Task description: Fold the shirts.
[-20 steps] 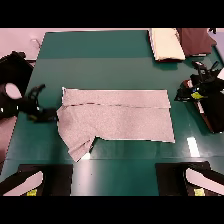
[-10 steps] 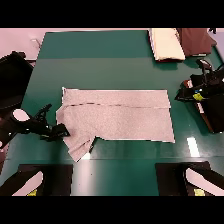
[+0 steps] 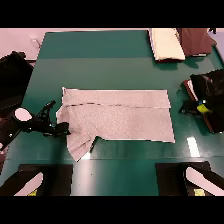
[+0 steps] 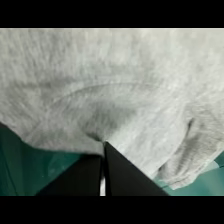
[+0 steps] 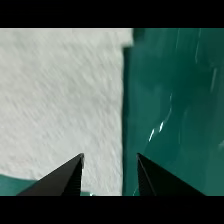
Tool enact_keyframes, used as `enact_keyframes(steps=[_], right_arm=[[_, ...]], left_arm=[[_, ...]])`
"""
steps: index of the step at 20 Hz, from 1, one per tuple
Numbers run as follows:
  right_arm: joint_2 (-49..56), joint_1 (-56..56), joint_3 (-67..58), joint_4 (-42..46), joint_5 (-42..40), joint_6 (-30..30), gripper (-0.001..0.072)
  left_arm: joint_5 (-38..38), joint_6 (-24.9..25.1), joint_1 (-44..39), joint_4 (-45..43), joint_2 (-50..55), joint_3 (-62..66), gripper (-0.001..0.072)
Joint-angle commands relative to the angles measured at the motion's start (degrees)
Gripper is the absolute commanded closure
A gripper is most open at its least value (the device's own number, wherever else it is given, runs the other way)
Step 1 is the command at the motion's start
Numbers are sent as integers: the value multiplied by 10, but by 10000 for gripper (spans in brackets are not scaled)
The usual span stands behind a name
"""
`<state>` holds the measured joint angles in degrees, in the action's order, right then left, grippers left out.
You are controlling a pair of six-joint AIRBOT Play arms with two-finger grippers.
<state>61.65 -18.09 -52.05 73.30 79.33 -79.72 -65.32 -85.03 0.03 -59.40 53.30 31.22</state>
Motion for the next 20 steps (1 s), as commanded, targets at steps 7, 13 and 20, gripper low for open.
enact_keyframes(steps=[7, 13, 20], right_arm=[[-22, -147, 241, -96, 10, 54, 253], [-21, -36, 252, -138, -58, 52, 445], [-118, 4, 178, -43, 29, 54, 697]], left_arm=[[-1, 0, -2, -1, -20, 17, 686], [0, 0, -2, -2, -20, 17, 686], [-133, -4, -2, -62, -123, 26, 688]])
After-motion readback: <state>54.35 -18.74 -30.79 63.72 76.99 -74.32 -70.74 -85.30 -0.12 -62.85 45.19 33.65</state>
